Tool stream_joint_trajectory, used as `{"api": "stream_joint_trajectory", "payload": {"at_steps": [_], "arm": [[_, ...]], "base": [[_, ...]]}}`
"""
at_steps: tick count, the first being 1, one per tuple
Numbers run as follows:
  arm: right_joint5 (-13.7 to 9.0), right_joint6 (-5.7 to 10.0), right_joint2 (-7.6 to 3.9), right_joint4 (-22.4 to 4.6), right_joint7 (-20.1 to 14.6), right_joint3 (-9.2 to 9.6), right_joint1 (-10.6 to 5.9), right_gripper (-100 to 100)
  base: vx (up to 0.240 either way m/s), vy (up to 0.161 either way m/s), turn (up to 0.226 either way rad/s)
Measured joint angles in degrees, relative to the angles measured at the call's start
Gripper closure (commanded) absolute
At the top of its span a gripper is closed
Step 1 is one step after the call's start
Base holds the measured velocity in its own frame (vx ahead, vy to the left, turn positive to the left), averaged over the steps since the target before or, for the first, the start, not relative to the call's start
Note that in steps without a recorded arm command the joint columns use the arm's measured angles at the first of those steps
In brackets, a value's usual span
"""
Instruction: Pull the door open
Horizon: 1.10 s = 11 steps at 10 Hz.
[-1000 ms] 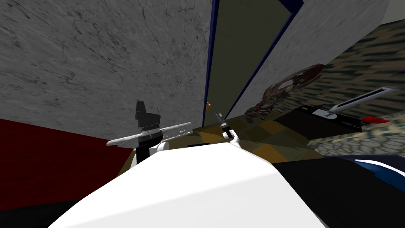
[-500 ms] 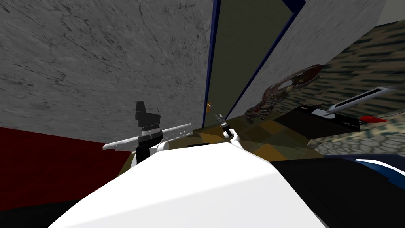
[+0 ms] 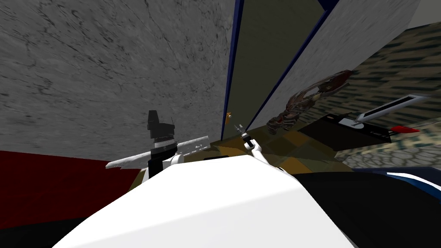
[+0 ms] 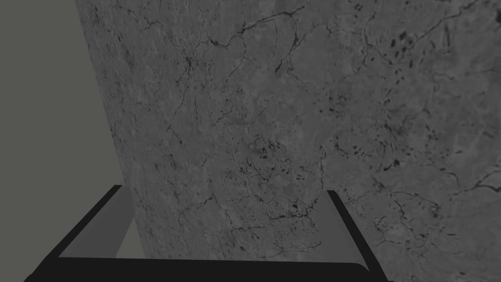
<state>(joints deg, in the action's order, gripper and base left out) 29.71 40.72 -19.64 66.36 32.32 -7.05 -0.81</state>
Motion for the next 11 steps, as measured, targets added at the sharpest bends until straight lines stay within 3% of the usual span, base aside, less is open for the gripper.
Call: {"api": "stream_joint_trajectory", "payload": {"at_steps": [5,11], "arm": [[2.6,1.25,-2.12,-7.7,2.8,-0.96,-3.49,-100],[5.3,1.92,-4.08,-14.4,5.2,-1.67,-6.95,-100]], "base": [[0.093,0.038,-0.022],[0.096,0.032,-0.015]]}}
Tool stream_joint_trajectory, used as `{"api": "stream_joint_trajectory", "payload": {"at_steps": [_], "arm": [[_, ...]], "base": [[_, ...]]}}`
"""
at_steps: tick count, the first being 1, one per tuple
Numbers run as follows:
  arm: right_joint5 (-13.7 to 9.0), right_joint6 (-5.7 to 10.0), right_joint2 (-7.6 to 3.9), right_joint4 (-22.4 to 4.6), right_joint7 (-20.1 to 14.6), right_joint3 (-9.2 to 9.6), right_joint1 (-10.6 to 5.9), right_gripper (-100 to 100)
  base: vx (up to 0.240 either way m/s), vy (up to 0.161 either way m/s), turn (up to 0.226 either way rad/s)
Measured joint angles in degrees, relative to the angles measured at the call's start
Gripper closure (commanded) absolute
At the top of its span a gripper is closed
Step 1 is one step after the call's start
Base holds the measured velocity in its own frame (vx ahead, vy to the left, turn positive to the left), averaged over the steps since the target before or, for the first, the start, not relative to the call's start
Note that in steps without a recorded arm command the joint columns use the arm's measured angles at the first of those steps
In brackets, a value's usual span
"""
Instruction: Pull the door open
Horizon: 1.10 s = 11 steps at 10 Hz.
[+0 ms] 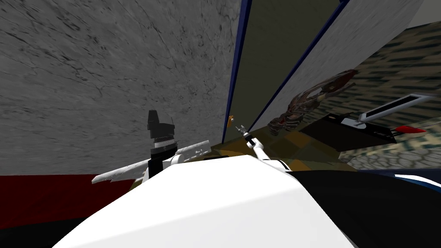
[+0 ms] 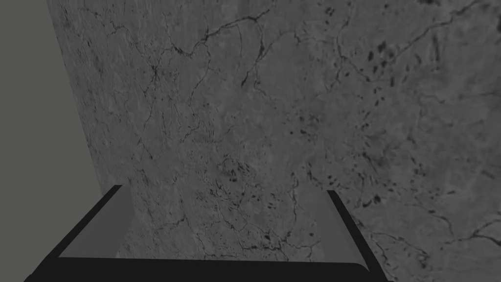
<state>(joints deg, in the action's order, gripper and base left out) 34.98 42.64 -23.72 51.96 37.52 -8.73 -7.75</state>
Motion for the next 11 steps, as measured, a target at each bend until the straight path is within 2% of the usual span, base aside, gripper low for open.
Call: {"api": "stream_joint_trajectory", "payload": {"at_steps": [7,11], "arm": [[-0.2,-1.29,1.03,-0.8,1.4,-0.53,-0.93,-100],[-0.3,-1.78,1.37,-1.0,1.8,-0.69,-1.23,-100]], "base": [[0.185,0.021,0.052],[0.002,-0.005,0.014]]}}
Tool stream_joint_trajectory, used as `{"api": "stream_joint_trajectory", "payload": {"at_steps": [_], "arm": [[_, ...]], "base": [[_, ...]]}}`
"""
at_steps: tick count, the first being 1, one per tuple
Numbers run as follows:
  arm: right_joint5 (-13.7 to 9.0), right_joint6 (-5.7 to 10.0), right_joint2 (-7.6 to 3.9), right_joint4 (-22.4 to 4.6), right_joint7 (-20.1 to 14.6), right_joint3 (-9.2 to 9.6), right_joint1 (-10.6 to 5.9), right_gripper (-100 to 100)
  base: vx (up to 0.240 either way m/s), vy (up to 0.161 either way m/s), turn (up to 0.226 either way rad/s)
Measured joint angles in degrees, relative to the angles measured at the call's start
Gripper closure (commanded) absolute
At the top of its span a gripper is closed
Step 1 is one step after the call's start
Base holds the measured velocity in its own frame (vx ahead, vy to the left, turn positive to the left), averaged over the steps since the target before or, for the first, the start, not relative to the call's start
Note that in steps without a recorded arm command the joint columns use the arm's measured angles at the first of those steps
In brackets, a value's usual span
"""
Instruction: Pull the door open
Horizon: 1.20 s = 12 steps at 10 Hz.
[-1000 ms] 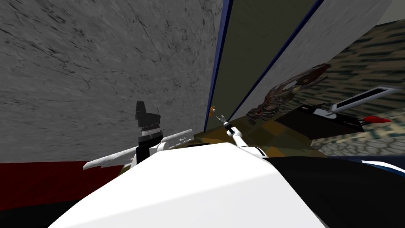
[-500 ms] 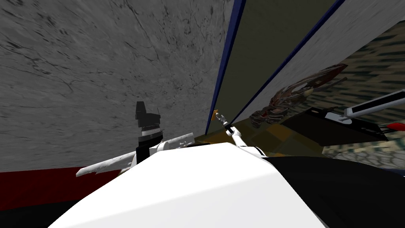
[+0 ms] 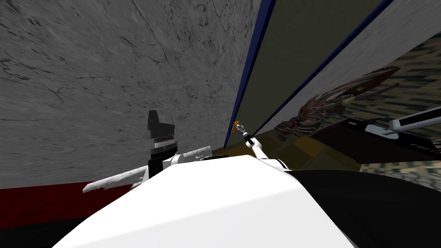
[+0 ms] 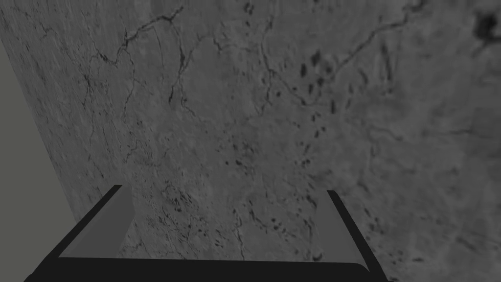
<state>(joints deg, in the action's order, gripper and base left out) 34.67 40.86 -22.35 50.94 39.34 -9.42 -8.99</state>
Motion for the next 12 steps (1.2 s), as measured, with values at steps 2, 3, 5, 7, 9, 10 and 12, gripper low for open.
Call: {"api": "stream_joint_trajectory", "payload": {"at_steps": [2,3,5,7,9,10,12], "arm": [[0.0,0.04,0.0,-0.1,0.0,-0.02,0.0,-100],[0.0,0.04,0.0,-0.1,0.0,-0.02,-0.01,-100],[0.0,0.04,0.0,-0.1,0.0,-0.01,-0.01,-100],[0.0,0.03,0.0,-0.1,0.0,-0.01,0.0,-100],[0.0,0.03,0.0,-0.1,0.0,-0.02,-0.01,100],[0.0,0.02,-0.01,-0.1,0.0,-0.02,-0.02,100],[0.0,0.01,-0.01,-0.1,0.0,-0.03,-0.02,100]], "base": [[0.0,0.001,-0.002],[0.0,0.0,0.0],[0.002,-0.003,0.009],[0.009,-0.013,0.035],[0.0,0.0,0.0],[0.0,0.0,0.0],[0.0,0.0,0.0]]}}
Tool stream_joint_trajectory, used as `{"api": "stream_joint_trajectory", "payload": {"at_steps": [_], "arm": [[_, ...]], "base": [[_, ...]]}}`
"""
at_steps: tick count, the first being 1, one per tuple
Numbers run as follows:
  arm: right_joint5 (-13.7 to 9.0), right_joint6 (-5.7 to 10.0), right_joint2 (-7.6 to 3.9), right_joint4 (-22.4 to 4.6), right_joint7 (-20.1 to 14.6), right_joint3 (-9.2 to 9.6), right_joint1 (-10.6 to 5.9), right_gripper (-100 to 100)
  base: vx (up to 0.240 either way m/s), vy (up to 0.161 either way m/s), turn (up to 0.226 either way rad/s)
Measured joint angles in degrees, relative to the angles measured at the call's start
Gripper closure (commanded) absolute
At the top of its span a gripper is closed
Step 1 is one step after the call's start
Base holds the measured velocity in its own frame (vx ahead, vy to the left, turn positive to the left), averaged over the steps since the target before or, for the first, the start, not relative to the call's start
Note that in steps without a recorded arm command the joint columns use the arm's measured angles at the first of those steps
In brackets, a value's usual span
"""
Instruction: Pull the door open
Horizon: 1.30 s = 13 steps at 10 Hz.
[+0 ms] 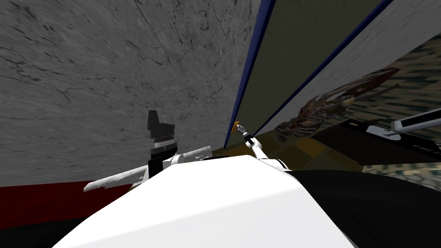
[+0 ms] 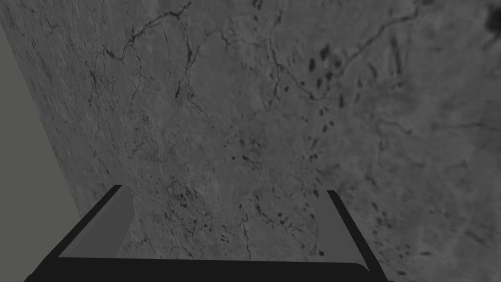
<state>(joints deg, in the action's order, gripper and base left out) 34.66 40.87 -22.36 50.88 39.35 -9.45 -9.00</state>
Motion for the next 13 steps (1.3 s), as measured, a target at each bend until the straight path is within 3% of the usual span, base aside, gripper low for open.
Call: {"api": "stream_joint_trajectory", "payload": {"at_steps": [4,8,13], "arm": [[-1.3,-0.23,0.16,-0.1,-1.8,0.3,0.08,100],[-4.4,-0.96,0.69,0.0,-6.6,1.18,-0.23,100],[-9.0,-0.74,0.95,-1.5,-12.9,1.78,-1.16,100]], "base": [[-0.034,-0.055,0.081],[-0.059,-0.08,0.117],[-0.049,-0.058,0.089]]}}
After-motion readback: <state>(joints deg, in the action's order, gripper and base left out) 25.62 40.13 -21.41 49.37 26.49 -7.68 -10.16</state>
